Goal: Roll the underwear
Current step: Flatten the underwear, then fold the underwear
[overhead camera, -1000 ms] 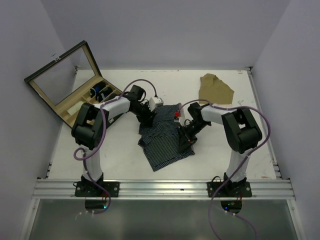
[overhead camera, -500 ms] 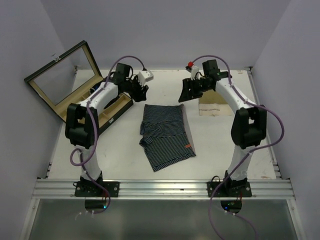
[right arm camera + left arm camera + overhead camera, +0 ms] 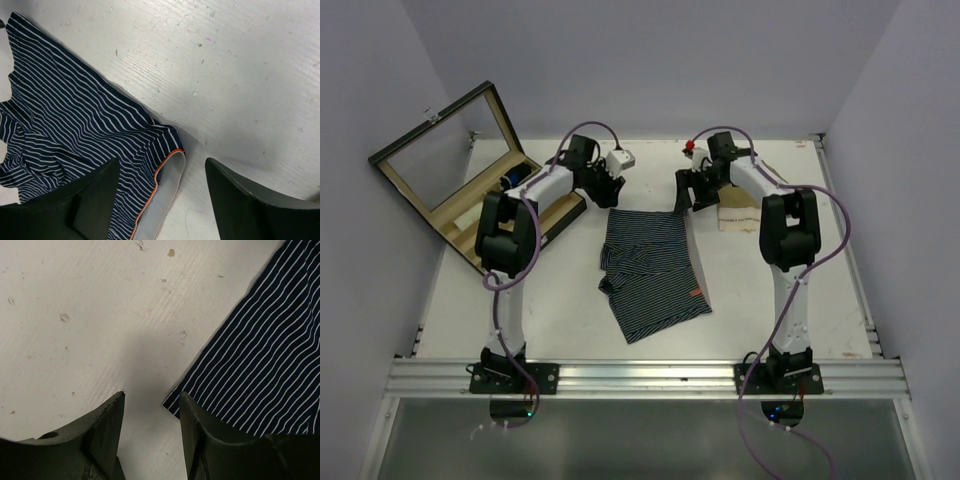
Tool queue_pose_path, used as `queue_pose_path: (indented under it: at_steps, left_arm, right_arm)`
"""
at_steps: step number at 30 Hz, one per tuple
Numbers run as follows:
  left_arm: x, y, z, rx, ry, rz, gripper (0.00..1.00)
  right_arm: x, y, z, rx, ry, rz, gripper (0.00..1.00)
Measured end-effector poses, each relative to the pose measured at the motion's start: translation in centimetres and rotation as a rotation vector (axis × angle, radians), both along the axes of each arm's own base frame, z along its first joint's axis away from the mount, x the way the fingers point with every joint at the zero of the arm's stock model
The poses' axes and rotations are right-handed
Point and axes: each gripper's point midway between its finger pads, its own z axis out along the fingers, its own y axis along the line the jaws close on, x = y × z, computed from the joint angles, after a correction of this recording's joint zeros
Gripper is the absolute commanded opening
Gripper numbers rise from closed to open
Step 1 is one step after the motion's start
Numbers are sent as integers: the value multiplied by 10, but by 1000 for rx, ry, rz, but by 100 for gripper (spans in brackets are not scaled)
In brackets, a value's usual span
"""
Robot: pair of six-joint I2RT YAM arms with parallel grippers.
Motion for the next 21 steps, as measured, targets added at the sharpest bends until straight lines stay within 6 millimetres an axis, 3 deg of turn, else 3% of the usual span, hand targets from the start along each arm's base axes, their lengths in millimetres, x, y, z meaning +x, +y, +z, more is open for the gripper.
queue_pose_path:
  at_steps: [9,10,14,21]
  left_arm:
    - [5,1,-1,1,-9,21,50]
    - [5,1,-1,0,-11,21,50]
    - [5,0,-1,0,-12,22,50]
    - [5,-1,-12,-1,10,16,47]
  right_arm:
    - [4,2,-4,6,-10,-1,40]
    - [5,2,-7,5,-9,1,32]
    - [2,3,-24,21,24,15,21]
    - [4,0,-26,50,26,38,4]
